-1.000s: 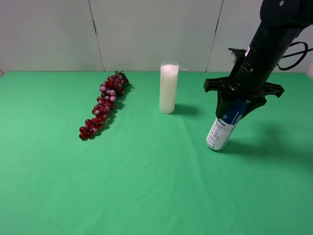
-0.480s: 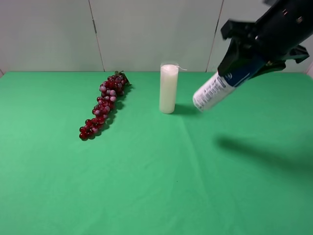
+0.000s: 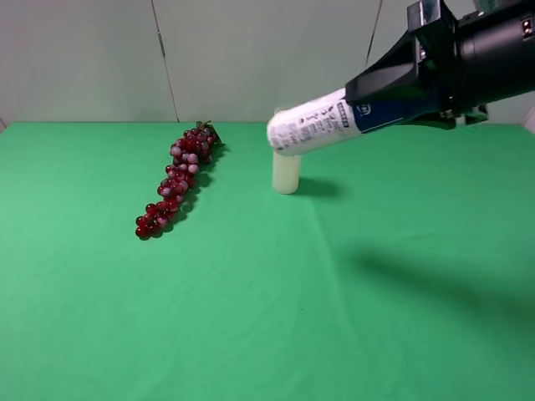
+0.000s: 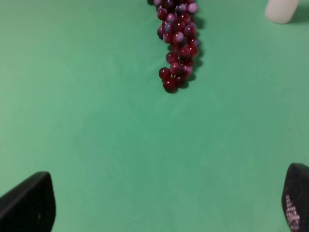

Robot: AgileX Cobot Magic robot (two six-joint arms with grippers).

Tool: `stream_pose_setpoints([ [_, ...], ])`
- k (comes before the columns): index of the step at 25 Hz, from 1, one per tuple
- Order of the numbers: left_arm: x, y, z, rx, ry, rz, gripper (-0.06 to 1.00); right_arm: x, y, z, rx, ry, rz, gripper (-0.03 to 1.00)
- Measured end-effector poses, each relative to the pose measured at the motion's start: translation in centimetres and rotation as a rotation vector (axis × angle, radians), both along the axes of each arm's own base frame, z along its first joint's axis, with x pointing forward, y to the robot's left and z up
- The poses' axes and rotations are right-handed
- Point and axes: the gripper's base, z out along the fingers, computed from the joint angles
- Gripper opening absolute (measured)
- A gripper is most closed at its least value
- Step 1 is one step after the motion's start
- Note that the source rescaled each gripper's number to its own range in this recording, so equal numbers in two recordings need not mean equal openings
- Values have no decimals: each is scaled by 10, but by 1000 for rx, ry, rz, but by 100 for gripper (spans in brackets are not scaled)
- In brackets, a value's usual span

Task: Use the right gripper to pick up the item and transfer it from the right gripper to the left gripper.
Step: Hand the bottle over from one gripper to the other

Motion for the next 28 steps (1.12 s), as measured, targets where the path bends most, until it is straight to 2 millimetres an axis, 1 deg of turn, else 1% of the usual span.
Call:
stream_pose_setpoints([
  [3,0,0,0,0,0,0,88,-2,2,-9,79,-42,2,0],
  [9,0,0,0,0,0,0,88,0,2,-12,140,-130,-19,0],
  [12,0,0,0,0,0,0,88,4,4,-17,144,-121,-9,0],
  [15,0,0,0,0,0,0,88,5,8,-31,156,-74,14,0],
  [17,0,0,0,0,0,0,88,4,12,-36,161,-69,30,0],
  [28,0,0,0,0,0,0,88,4,14,-34,173,-93,34,0],
])
